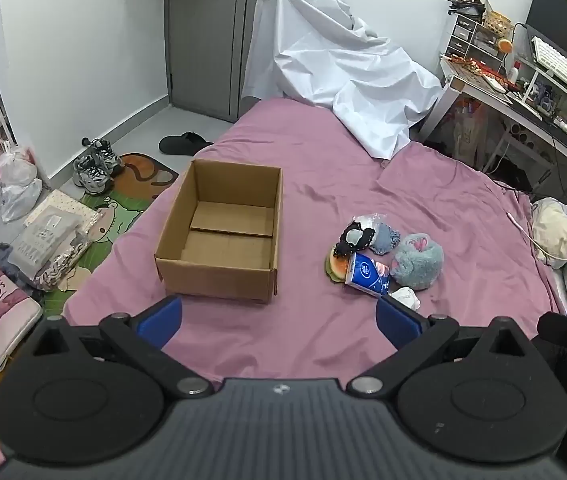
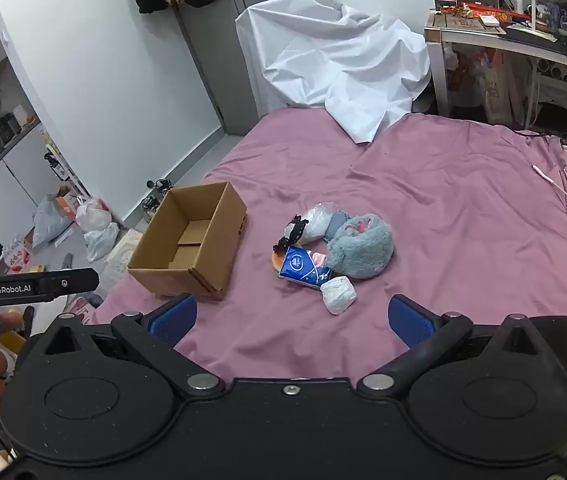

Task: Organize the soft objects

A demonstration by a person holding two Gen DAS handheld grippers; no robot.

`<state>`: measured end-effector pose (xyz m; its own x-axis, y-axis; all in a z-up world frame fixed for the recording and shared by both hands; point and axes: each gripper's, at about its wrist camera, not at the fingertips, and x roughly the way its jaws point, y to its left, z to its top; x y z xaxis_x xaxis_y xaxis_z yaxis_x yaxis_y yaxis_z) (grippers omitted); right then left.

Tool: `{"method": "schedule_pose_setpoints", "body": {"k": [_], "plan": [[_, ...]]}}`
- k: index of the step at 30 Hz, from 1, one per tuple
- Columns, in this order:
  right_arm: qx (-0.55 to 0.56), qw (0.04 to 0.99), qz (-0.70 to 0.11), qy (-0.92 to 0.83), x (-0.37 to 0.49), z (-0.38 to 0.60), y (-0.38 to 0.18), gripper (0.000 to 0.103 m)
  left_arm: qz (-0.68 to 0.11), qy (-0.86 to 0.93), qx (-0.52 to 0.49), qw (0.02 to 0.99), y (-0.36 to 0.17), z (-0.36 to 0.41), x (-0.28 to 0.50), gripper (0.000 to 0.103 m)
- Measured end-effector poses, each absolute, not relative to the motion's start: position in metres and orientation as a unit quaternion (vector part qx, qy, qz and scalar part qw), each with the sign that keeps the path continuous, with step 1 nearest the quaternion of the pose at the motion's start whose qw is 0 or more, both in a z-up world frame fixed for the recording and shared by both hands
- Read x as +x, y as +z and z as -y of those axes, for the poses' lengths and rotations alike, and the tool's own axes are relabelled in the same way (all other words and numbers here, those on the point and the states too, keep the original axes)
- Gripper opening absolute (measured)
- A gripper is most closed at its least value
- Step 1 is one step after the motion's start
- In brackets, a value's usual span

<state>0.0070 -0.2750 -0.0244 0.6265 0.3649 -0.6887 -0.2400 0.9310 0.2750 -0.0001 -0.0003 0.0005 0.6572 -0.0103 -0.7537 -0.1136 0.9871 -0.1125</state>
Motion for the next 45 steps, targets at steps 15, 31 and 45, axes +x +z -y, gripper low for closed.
{"method": "schedule_pose_setpoints", "body": {"k": [15,31,45], "plan": [[0.077,0.909,-0.380,0.155,-0.005,0.280,-0.024,0.103,-0.408,0.027,-0.058,0.911,0.011,0.018,-0.010,0.102],[0.078,0.909,-0.383,0.147,-0.005,0.282,-0.024,0.103,-0.408,0.024,-0.061,0.911,0.012,0.022,-0.011,0.102],[0.069,0.908,-0.388,0.139,-0.002,0.281,-0.023,0.103,-0.416,0.019,-0.069,0.907,0.005,0.012,-0.007,0.102]]}}
